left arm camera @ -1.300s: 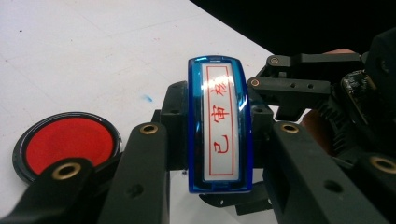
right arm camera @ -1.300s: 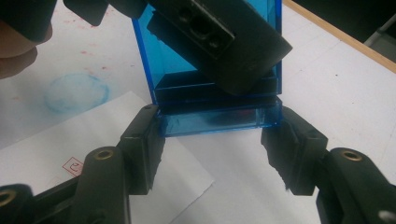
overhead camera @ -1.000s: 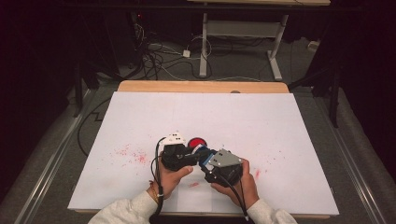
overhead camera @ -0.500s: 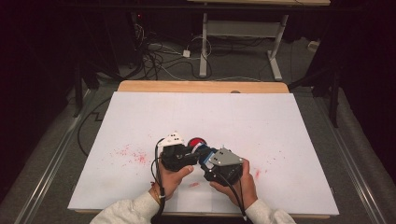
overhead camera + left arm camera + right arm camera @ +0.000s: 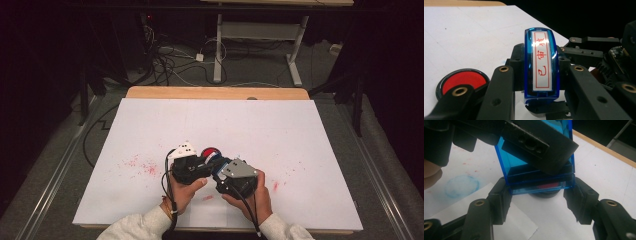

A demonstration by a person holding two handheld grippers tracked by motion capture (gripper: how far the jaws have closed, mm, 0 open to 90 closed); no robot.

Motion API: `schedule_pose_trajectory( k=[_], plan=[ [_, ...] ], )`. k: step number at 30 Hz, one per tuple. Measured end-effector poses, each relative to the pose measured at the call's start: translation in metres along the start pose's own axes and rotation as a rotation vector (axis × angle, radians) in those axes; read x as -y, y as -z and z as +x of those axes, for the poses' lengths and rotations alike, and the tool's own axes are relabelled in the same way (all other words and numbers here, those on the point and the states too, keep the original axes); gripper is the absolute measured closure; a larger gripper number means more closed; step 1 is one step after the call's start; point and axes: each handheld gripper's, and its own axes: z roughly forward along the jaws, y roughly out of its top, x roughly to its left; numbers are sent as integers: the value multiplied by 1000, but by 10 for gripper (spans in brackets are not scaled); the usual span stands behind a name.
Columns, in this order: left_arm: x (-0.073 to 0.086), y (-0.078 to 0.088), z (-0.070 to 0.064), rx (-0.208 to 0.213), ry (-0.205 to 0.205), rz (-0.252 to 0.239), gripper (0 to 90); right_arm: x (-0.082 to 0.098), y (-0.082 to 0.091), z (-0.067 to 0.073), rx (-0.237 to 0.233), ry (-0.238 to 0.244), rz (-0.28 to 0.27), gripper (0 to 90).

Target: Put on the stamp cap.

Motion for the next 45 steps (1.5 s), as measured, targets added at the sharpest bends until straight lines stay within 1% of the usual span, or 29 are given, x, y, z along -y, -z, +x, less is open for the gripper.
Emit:
schedule_pose_trajectory(
  k=[2, 5, 7, 8, 10, 12, 19, 23, 25, 27, 32, 36, 39, 41, 43, 45],
  plan=[
    [-1, 0, 0, 6, -3, 2, 678, -1, 1, 0, 1, 6, -4, 411],
    [-1, 0, -1, 1, -12, 12, 678, 0, 1, 1, 3, 0, -2, 411],
    [-1, -1, 2, 23, -3, 17, 678, -1, 1, 1, 7, 12, -1, 410],
    [-2, 0, 2, 24, -2, 17, 678, -1, 2, 1, 4, 9, -6, 410],
    [-2, 0, 1, 15, -16, 23, 678, -1, 1, 2, 3, 12, -6, 410],
    [-3, 0, 1, 18, -20, 28, 678, 0, 2, 2, -2, 14, -18, 410],
    [-2, 0, 1, 17, -21, 31, 677, 1, 1, 2, -5, 19, -22, 409],
    [-3, 0, -1, -4, -49, 52, 677, 2, 0, 1, -11, 30, -24, 407],
    [-3, -1, -1, -5, -52, 55, 677, 3, -1, 1, -15, 29, -21, 406],
    [-3, -1, -2, -14, -67, 62, 677, 4, -1, 1, -17, 27, -21, 404],
    [-4, -1, -2, -17, -72, 63, 677, 6, -1, -1, -32, 19, -29, 406],
    [-4, 0, -2, -19, -77, 66, 677, 7, -1, -1, -35, 22, -26, 403],
    [-6, 3, -2, -21, -76, 59, 677, 7, 0, -1, -30, 23, -32, 391],
    [-8, 6, 0, -19, -67, 47, 677, 8, -1, -1, -28, 25, -24, 387],
    [-9, 8, 1, -29, -72, 50, 677, 9, 0, -2, -13, 20, -32, 392],
    [-10, 9, 2, -28, -68, 48, 677, 9, 0, -2, -8, 20, -34, 386]
  ],
)
